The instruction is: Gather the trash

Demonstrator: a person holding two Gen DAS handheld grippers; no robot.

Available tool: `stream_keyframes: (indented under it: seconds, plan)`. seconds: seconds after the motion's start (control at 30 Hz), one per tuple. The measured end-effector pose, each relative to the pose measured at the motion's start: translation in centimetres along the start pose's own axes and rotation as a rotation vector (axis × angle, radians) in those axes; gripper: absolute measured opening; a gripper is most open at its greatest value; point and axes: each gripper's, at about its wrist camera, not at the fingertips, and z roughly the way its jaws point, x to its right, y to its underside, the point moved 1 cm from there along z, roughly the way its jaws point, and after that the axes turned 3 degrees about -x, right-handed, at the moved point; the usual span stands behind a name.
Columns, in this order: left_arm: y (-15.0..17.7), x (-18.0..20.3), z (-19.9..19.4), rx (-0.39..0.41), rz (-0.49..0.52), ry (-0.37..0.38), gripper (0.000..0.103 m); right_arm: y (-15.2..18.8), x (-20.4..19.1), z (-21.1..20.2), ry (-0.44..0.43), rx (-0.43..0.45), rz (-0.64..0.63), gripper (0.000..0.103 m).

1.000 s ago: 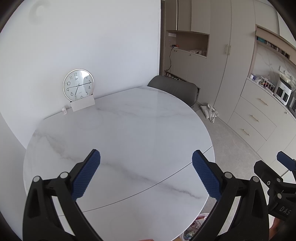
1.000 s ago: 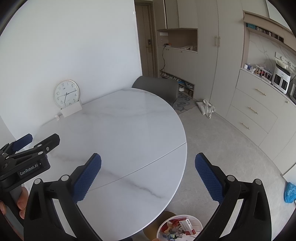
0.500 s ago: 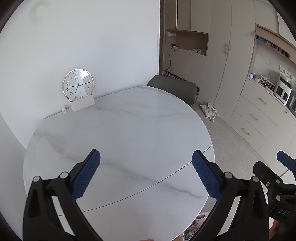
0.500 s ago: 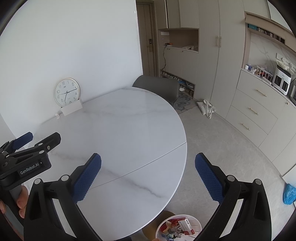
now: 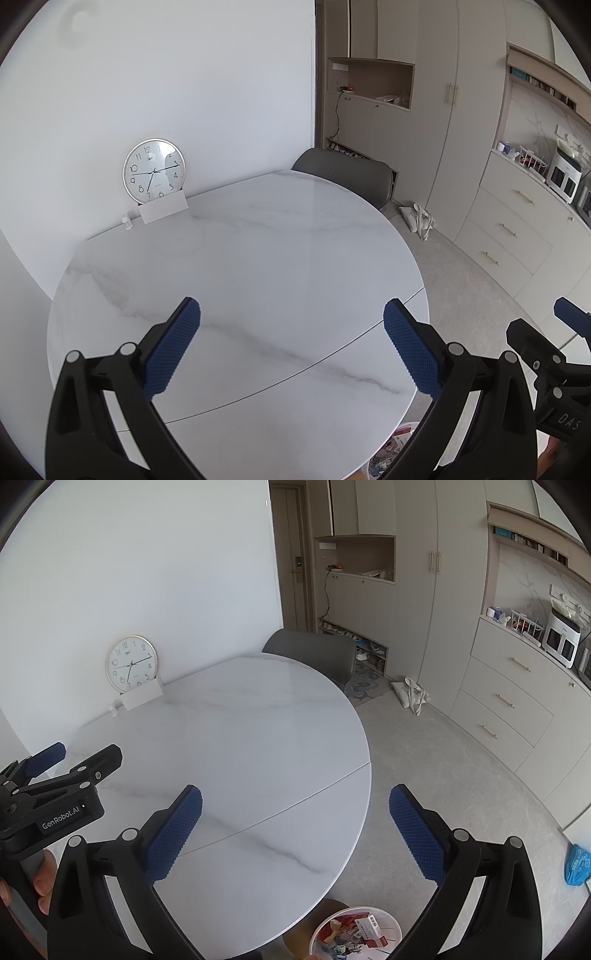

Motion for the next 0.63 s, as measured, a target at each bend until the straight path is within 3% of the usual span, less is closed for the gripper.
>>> stream_keyframes:
  seconds: [0.27,0.63]
  plan:
    - [-0.12,0.09,0.1,0.017,0.001,-0.017,0.095,0.18,0.17,0.05,0.0,-0.006,0.0,0.101]
    - [-0.29,-0.21,0.83,-0.033,-0.003,0.014,0.095,0.33,0.13,0.1,0.001,-0.009,-0.001,0.101]
